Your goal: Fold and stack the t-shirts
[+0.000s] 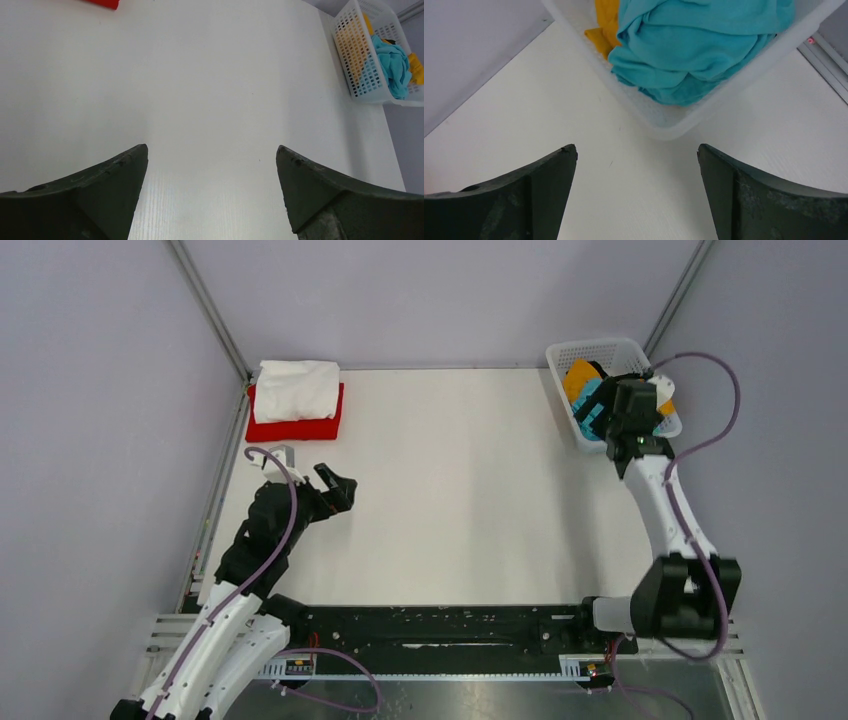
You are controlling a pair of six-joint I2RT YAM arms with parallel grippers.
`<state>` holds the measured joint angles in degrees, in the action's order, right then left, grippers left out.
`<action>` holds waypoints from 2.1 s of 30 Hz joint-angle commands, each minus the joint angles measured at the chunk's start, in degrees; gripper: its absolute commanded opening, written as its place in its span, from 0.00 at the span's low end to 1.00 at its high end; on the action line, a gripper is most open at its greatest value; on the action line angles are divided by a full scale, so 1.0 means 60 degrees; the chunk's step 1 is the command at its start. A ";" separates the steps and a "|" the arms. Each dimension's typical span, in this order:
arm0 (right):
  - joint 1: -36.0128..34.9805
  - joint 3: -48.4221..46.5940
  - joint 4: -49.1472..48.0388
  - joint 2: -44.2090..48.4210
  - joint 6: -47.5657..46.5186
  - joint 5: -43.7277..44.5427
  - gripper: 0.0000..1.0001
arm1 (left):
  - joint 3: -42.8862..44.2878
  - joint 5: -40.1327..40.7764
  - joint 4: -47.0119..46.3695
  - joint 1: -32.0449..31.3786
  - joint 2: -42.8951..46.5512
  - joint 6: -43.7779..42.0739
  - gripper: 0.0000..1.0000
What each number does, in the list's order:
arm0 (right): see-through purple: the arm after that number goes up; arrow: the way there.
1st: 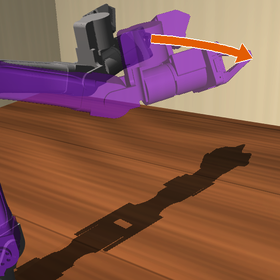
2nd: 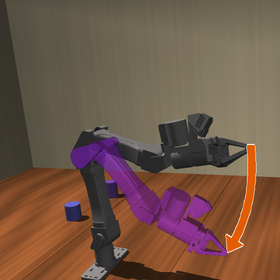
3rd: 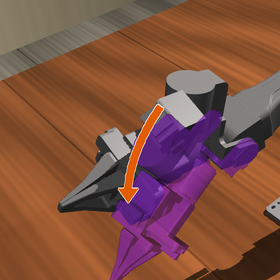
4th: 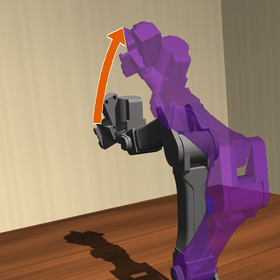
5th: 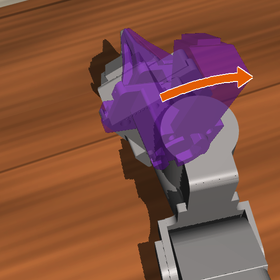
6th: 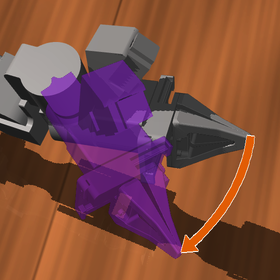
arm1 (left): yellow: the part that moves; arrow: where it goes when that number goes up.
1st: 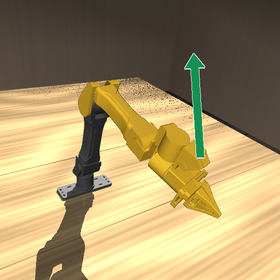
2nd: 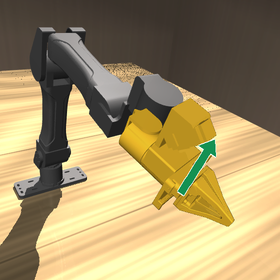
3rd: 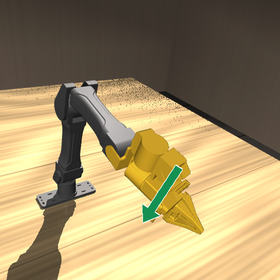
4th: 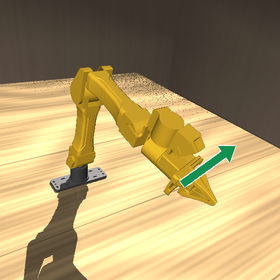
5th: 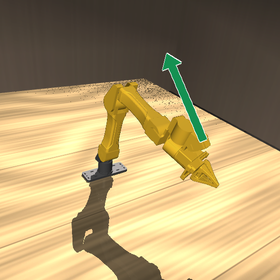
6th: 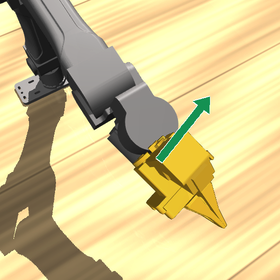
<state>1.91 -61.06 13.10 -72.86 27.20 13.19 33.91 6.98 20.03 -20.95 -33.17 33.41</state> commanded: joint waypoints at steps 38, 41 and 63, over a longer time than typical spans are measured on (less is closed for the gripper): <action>0.1659 -0.7054 0.0927 -0.3522 -0.0389 -0.3187 0.00 | 0.0371 0.0803 -0.0088 0.0020 -0.0381 0.0081 0.99; 0.1636 -0.7103 0.0682 -0.2542 -0.0145 -0.4660 0.00 | 0.0327 0.0746 -0.0082 0.0020 -0.0222 0.0251 0.99; -0.3004 -0.2584 -0.0301 0.0993 0.1043 -0.7066 0.10 | 0.1094 0.1658 0.2767 0.0020 0.0767 0.2561 0.99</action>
<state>-16.14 -91.33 10.26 -72.23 35.27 -40.34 38.76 14.72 33.04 -20.95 -29.15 45.80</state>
